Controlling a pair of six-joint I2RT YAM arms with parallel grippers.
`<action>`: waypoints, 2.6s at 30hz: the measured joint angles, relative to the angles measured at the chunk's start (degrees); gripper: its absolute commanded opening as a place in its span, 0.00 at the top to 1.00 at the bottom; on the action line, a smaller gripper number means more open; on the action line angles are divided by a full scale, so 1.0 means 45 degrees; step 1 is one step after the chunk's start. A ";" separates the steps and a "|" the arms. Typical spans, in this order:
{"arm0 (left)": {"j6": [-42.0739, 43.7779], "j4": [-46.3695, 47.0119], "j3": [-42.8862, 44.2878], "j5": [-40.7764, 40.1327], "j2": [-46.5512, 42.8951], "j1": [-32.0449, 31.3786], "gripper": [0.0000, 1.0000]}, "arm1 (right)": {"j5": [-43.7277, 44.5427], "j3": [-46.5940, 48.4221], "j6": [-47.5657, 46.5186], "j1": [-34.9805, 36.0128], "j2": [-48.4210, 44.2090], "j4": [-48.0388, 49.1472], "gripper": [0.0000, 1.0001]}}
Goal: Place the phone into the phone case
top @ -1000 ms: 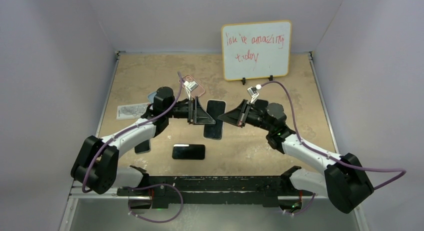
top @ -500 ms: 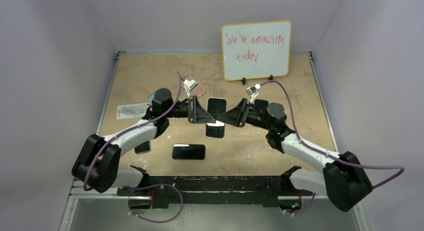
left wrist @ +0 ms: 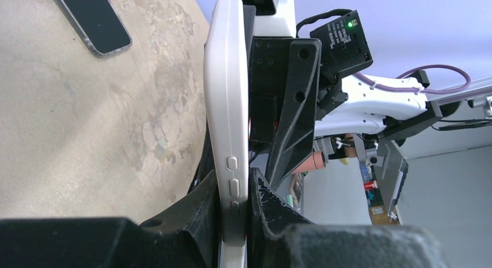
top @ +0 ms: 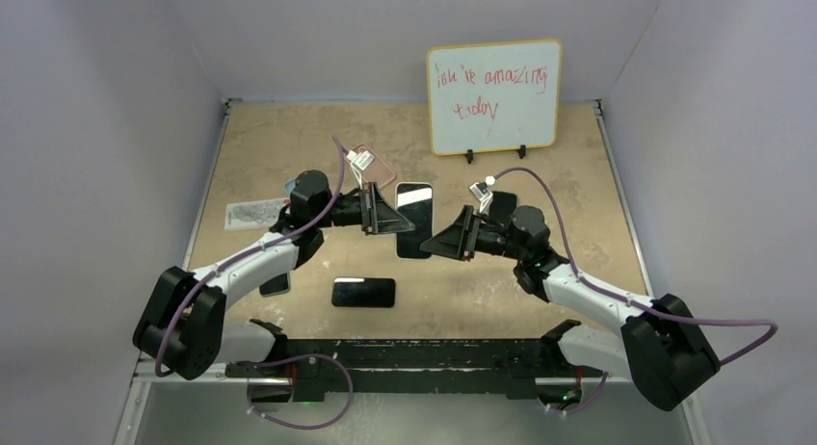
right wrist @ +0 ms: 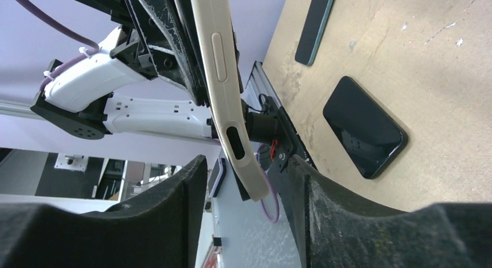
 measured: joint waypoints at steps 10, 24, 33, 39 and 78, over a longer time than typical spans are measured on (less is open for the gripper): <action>0.0772 -0.0865 0.0058 -0.0495 -0.0345 0.0000 1.00 | -0.0073 -0.0039 0.0165 0.0000 0.0151 0.0068 0.87; 0.2385 -0.3269 0.0908 -0.0335 -0.0743 -0.0024 1.00 | -0.0039 -0.0476 0.1234 0.0136 0.0189 0.1321 0.89; 0.2997 -0.2623 0.0879 0.0797 -0.0767 -0.0029 1.00 | 0.0214 -0.0175 0.0733 0.0136 -0.1030 -0.0486 0.42; 0.2958 -0.1885 0.0675 0.1651 -0.0860 -0.0039 1.00 | 0.0724 0.0860 -0.0325 0.0126 -0.1948 -0.2390 0.28; 0.5032 -0.4745 0.1073 0.2429 -0.0729 -0.0282 1.00 | 0.1511 0.2968 -0.3094 0.0068 -0.1787 -0.5547 1.00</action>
